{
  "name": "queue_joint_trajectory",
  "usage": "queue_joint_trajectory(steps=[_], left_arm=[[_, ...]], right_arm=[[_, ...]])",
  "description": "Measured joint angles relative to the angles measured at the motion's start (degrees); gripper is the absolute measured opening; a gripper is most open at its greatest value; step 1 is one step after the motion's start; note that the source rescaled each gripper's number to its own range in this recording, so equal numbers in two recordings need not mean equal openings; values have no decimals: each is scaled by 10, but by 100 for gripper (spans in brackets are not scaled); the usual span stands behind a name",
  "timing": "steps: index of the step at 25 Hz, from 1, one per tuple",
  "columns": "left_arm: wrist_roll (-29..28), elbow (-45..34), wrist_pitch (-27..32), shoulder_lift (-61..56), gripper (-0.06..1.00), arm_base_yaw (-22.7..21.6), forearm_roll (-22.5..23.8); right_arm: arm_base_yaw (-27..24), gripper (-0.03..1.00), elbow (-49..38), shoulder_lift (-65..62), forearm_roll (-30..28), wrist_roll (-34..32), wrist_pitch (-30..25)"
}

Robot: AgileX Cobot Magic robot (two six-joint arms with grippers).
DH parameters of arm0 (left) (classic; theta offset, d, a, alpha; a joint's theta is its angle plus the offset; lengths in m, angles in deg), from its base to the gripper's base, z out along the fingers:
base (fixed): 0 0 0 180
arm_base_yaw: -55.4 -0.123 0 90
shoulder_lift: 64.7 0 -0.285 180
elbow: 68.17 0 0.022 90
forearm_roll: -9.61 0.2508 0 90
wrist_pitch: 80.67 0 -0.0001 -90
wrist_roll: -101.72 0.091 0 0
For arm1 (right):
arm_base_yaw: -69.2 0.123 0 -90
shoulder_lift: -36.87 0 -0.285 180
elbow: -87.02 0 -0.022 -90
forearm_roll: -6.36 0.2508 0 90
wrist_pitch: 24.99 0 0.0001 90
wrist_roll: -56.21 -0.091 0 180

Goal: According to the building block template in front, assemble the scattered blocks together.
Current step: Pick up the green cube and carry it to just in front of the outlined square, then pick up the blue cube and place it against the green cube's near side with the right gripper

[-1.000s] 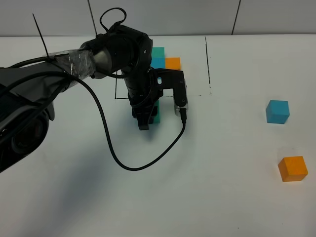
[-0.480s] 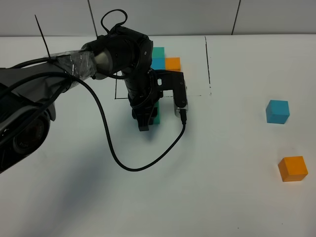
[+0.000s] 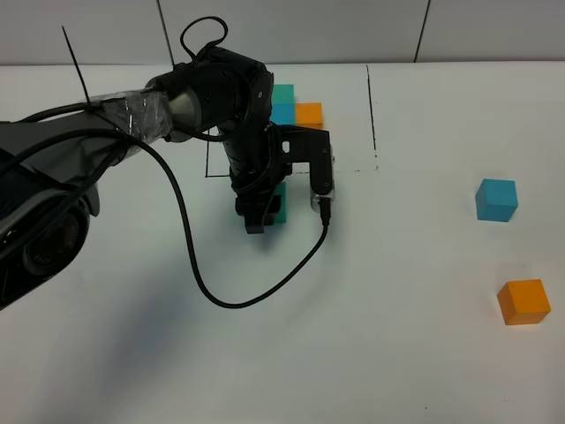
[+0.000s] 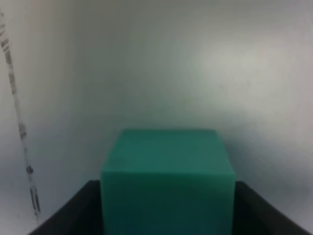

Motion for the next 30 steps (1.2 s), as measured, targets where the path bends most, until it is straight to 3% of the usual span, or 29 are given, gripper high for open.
queue_joint_trajectory(steps=[6, 9, 15, 21, 25, 30], left_arm=[[1, 0, -11, 0, 63, 0, 0], [1, 0, -8, 0, 74, 0, 0], [-15, 0, 15, -30, 78, 0, 0], [-129, 0, 24, -96, 78, -8, 1], [-228, -5, 32, -131, 78, -55, 1], [-316, -61, 36, -199, 78, -156, 8]], right_arm=[[0, 75, 0, 0, 0, -1, 0], [0, 75, 0, 0, 0, -1, 0], [0, 75, 0, 0, 0, -1, 0], [0, 75, 0, 0, 0, -1, 0], [0, 75, 0, 0, 0, -1, 0], [0, 75, 0, 0, 0, -1, 0]])
